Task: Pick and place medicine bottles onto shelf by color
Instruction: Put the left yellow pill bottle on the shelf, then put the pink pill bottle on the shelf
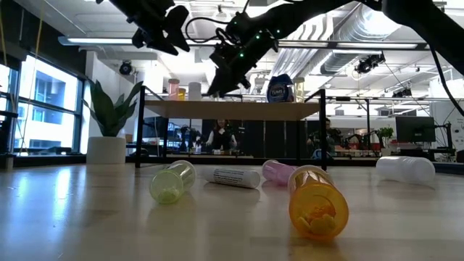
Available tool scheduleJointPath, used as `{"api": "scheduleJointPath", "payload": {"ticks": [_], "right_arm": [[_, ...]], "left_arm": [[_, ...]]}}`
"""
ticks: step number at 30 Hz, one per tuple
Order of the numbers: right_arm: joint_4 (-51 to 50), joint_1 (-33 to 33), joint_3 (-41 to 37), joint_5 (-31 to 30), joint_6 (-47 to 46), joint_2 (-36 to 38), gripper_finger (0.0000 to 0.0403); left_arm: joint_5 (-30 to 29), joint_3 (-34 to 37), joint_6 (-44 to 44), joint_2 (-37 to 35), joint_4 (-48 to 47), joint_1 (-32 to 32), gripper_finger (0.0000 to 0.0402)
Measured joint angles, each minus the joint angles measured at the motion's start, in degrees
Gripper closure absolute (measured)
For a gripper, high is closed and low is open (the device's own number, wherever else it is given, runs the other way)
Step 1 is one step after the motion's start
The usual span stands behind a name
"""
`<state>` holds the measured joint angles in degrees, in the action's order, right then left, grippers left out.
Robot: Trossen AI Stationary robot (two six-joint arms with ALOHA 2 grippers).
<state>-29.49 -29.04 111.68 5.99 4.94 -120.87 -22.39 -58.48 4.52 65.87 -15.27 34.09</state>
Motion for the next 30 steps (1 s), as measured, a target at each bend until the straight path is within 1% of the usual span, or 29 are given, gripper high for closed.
{"api": "scheduleJointPath", "payload": {"ticks": [13, 16, 21, 23, 26, 30], "right_arm": [[-1.19, -0.06, 0.02, 0.02, -1.51, 0.12, 0.0298], [-1.29, -0.26, 0.02, 0.65, -1.74, 0.12, 0.0281], [-2.14, -0.35, 0.02, 0.23, -1.65, 0.44, 0.0232], [-2.55, -0.37, 0.02, 0.34, -1.63, 1.08, 0.0218], [-3.11, -0.50, 0.02, 0.81, -1.54, 2.47, 0.0208], [-4.14, -0.61, 0.02, 1.23, -2.22, 5.01, 0.0207]], "left_arm": [[0.01, 0.00, -0.16, 0.00, -0.30, 0.00, 0.0174], [0.84, 0.00, -0.16, 0.00, -1.26, 0.00, 0.0174], [2.18, 0.00, -0.15, 0.02, -4.66, 0.00, 0.0174], [2.74, 0.00, -0.10, 0.02, -5.91, -0.01, 0.0174], [2.76, 0.00, -0.04, 0.02, -7.42, -0.70, 0.0174], [2.77, 0.02, -0.13, 0.00, -9.45, -2.62, 0.0174]]}}
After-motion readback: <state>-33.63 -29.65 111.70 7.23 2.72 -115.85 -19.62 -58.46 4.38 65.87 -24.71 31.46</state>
